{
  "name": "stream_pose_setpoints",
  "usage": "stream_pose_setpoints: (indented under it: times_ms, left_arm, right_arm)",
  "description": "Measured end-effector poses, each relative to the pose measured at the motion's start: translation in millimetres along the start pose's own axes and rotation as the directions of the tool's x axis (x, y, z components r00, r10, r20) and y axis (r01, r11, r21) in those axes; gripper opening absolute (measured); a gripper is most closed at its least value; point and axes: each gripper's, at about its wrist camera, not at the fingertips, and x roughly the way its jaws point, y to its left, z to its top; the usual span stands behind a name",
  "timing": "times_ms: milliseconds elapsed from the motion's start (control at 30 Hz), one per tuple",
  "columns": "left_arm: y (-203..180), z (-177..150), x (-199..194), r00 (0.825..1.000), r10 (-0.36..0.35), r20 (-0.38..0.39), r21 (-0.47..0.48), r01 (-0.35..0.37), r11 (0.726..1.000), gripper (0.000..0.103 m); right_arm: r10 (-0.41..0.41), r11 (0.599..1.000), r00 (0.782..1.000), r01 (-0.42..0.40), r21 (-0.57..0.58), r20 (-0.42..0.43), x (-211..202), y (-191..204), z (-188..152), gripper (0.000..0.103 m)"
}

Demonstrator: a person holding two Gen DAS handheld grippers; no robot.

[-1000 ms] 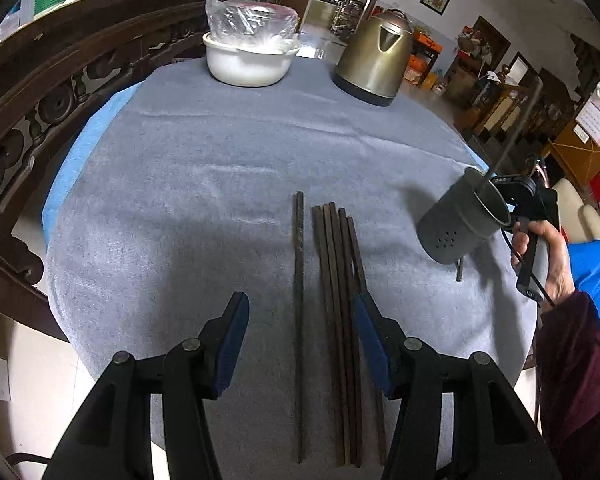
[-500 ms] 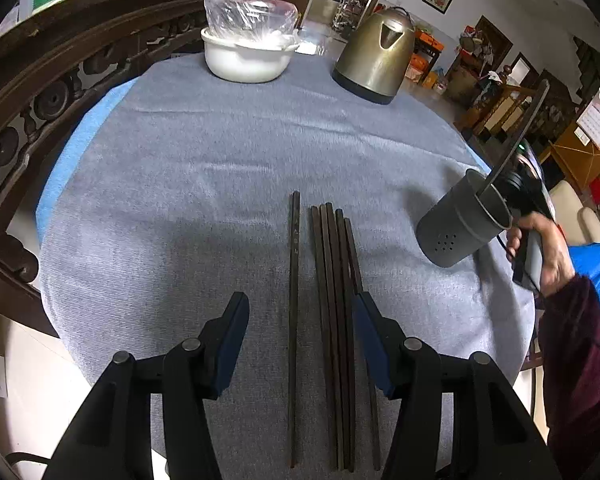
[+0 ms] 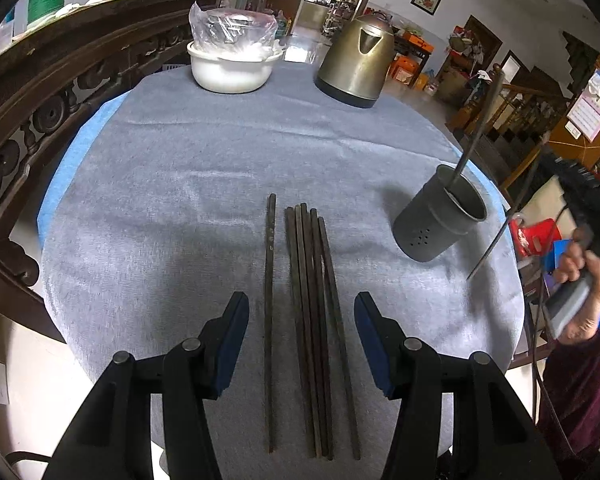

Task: Organize utensils
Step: 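Carry the chopstick over the grey cup and open the right gripper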

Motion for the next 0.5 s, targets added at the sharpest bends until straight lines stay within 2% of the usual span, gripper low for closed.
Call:
stream_pose_setpoints:
  times_ms: [133,267,400,500]
  left_arm:
    - [-1.6,-3.7,-7.1,1.0,0.002,0.013,0.004,-0.002,1.0,0.056]
    - [0.5,-5.8,-12.7,1.0,0.009,0.02,-0.004,-0.009,1.0,0.056]
    - [6.4,-8.9,-15.8,1.0,0.016,0.019,-0.023,-0.016,1.0,0.056]
    - [11.7,-11.9,-17.8,1.0,0.02,0.017,-0.036,-0.019,0.999,0.056]
  right_arm:
    - [0.043,0.998,0.989,-0.036,-0.049,0.144,-33.9,33.5,16.8,0.006]
    - [0.048,0.994,0.962,-0.018,-0.11,0.269,-51.9,65.7,27.0,0.006]
    - [0.029,0.99,0.939,0.021,-0.142,0.343,-45.5,96.1,29.2,0.006]
    - [0.005,0.983,0.941,0.057,-0.173,0.337,-25.3,113.0,21.6,0.006]
